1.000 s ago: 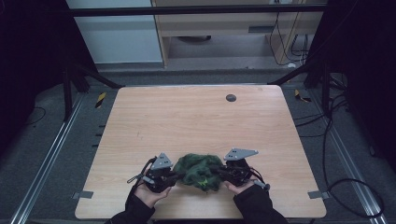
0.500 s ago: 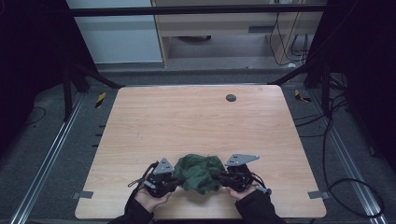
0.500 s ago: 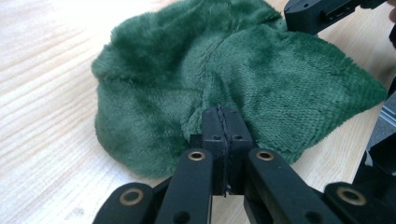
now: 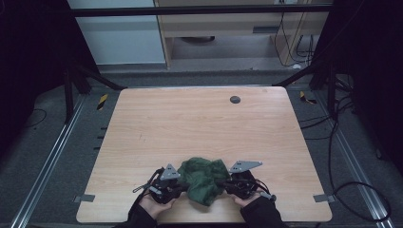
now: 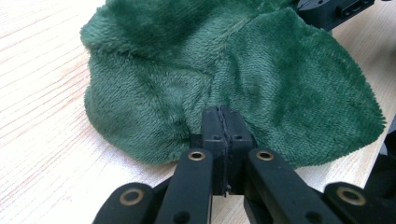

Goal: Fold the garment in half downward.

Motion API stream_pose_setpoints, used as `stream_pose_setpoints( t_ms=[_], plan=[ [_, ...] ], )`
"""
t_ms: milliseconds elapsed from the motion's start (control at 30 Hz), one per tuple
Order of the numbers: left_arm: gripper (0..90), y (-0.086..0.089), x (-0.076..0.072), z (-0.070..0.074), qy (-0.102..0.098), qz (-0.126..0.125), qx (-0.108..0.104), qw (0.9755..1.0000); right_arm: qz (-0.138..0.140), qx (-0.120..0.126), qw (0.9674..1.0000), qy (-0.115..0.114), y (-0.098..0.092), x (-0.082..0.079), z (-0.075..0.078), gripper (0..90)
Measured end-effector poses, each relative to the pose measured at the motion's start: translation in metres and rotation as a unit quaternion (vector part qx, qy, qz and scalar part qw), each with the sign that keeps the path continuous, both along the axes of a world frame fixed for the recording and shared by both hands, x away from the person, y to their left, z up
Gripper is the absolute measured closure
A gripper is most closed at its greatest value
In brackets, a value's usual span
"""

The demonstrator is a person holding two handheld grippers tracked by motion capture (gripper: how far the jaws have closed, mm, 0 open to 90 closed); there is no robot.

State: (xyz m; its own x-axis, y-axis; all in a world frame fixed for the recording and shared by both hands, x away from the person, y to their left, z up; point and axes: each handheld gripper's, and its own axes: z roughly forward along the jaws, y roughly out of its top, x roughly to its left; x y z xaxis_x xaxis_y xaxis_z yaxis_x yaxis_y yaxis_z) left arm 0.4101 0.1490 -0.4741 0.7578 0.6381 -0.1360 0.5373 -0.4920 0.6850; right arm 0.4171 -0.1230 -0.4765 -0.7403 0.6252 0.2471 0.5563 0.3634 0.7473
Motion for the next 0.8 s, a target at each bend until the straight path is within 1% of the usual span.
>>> stream_pose_setpoints(
  t_ms=[100, 233, 300, 367, 400, 433, 600, 667, 800],
  plan=[
    [89.9, -0.001, 0.000, -0.001, 0.000, -0.002, 0.006, 1.0000, 0.002, -0.009, 1.0000, -0.001, 0.002, 0.001, -0.003, 89.6],
    [89.8, -0.003, -0.001, -0.002, 0.000, -0.003, 0.007, 1.0000, 0.003, -0.010, 0.9999, 0.000, 0.003, 0.002, -0.005, 89.7],
    [89.8, -0.002, 0.000, -0.001, 0.000, -0.001, 0.004, 1.0000, 0.003, -0.010, 0.9999, -0.002, 0.003, 0.002, -0.004, 89.4],
    [89.8, 0.000, 0.000, 0.002, -0.002, 0.002, -0.001, 1.0000, 0.003, -0.005, 1.0000, -0.003, 0.002, 0.002, -0.003, 89.0],
    [89.8, 0.001, 0.000, 0.004, -0.006, 0.004, -0.004, 1.0000, 0.001, -0.003, 1.0000, -0.004, 0.002, 0.002, -0.001, 88.6],
    [89.7, 0.003, 0.000, 0.006, -0.008, 0.006, -0.009, 0.9999, 0.001, 0.002, 0.9999, -0.010, 0.001, 0.002, 0.001, 88.2],
    [88.1, 0.012, 0.003, 0.015, -0.020, 0.022, -0.021, 0.9993, -0.018, 0.025, 0.9989, -0.037, -0.007, 0.001, 0.012, 85.2],
    [87.6, 0.016, 0.004, 0.017, -0.024, 0.029, -0.025, 0.9990, -0.028, 0.029, 0.9981, -0.046, -0.011, 0.003, 0.015, 83.9],
    [86.0, 0.026, 0.008, 0.022, -0.032, 0.047, -0.031, 0.9979, -0.056, 0.030, 0.9965, -0.055, -0.022, 0.006, 0.018, 80.8]
  ],
)
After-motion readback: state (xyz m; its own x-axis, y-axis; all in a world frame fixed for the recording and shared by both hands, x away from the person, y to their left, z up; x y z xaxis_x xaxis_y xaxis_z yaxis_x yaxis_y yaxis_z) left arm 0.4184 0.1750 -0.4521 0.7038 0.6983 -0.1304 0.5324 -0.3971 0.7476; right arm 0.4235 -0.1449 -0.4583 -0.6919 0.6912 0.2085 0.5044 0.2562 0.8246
